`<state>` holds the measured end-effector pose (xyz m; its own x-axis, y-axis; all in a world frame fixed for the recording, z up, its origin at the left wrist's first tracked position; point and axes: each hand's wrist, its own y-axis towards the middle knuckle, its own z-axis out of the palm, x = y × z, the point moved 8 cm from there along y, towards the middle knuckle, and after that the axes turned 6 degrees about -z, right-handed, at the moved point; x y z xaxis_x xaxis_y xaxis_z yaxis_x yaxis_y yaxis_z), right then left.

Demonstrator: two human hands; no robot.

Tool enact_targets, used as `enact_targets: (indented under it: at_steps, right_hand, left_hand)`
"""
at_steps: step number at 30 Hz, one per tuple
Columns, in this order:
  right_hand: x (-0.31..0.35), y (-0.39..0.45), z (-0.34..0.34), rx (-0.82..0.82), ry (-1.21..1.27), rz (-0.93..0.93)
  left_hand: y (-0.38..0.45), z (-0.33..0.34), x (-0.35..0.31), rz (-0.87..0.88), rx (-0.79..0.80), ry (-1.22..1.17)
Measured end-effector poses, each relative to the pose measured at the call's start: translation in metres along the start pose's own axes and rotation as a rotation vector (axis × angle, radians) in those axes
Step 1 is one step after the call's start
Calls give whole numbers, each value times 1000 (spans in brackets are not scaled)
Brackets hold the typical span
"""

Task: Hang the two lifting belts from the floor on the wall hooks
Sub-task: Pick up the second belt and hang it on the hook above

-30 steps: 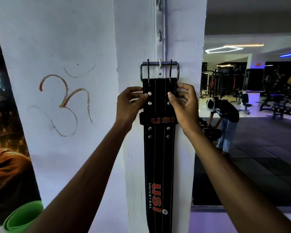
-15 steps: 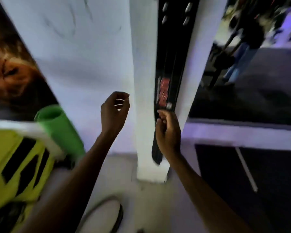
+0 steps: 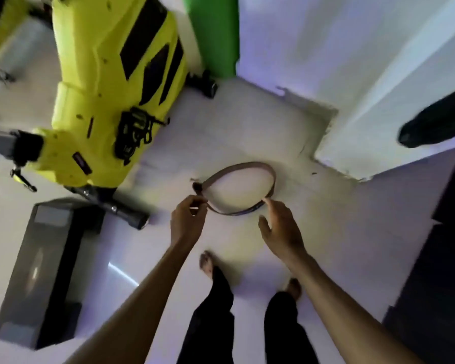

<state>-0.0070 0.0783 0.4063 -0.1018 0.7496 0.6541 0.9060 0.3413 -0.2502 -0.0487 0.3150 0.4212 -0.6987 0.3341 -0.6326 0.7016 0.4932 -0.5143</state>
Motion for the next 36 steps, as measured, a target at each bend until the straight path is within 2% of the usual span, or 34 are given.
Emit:
enact_targets:
  at_steps: [5, 9, 12, 15, 17, 21, 25, 27, 31, 36]
  right_hand:
    - [-23, 78, 181, 219, -216, -91]
    - [-68, 150, 352, 340, -259, -90]
    - [-108, 204, 468, 435, -302, -55]
    - [-149, 244, 545, 440, -361, -16]
    - [-167, 259, 569, 408, -351, 1]
    - [-171, 263, 548, 253, -317, -3]
    - [-137, 239, 464, 164, -263, -25]
    - [-117, 221, 399, 104, -164, -21]
    - [-81, 175, 264, 38, 64, 35]
    - [-28, 117, 76, -74, 298, 83]
  left_hand:
    - [93, 8, 132, -145, 35, 13]
    - [186, 54, 261, -305, 20, -53]
    - [251, 98, 343, -360, -9, -139]
    - [298, 134, 401, -373, 0, -174]
    - [318, 151, 430, -367, 22, -156]
    - [326, 159, 437, -374, 53, -175]
    - [296, 138, 383, -378, 10, -226]
    - [274, 123, 332, -375, 42, -288]
    - [229, 93, 204, -346, 215, -349]
    - [142, 59, 9, -126, 420, -321]
